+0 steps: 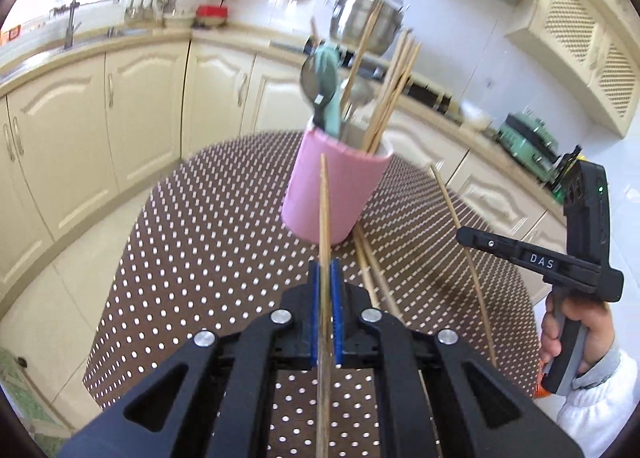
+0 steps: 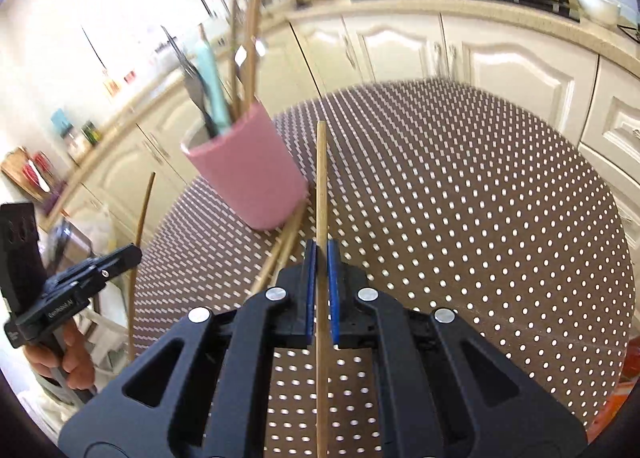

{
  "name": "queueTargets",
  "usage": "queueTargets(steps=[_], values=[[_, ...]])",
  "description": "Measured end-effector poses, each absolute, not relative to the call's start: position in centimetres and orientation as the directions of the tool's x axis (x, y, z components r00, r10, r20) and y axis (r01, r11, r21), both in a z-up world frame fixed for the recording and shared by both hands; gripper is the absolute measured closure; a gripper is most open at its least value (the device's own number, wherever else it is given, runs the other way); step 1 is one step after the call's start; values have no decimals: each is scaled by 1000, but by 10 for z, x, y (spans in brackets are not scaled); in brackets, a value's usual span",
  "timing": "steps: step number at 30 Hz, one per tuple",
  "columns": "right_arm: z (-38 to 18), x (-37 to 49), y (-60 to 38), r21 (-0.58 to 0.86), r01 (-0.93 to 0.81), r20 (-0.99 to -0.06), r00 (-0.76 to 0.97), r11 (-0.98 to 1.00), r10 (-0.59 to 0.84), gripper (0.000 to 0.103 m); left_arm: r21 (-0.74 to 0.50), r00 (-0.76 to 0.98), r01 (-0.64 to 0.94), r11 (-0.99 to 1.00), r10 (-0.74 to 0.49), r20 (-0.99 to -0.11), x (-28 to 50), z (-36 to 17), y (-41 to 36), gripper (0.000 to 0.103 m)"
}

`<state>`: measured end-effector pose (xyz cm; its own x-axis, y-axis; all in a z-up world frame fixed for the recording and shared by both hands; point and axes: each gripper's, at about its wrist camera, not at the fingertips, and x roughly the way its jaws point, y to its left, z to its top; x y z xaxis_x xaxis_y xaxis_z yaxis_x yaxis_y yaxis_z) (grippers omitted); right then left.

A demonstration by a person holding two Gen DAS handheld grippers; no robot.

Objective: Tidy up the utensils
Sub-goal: 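Lift both chopsticks and carry them over the pink cup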

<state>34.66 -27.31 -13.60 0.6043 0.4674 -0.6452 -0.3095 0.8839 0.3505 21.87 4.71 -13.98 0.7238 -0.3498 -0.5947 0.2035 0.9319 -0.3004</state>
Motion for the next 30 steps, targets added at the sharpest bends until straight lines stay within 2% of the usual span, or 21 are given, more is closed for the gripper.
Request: queueTargets(steps=[9, 16, 30], values=[[-81, 313, -273, 360, -371, -441, 741, 856, 507, 97, -335, 798, 329, 883, -450, -401, 205, -94, 36, 98], [-57, 300, -263, 369, -402, -349, 775, 838, 526, 97, -307, 827, 404, 862, -487, -279, 217, -65, 20, 98], [-8, 335, -240, 318, -477, -100, 843, 820, 529, 97, -207, 911, 381, 901, -404, -80, 242, 8, 17, 98]])
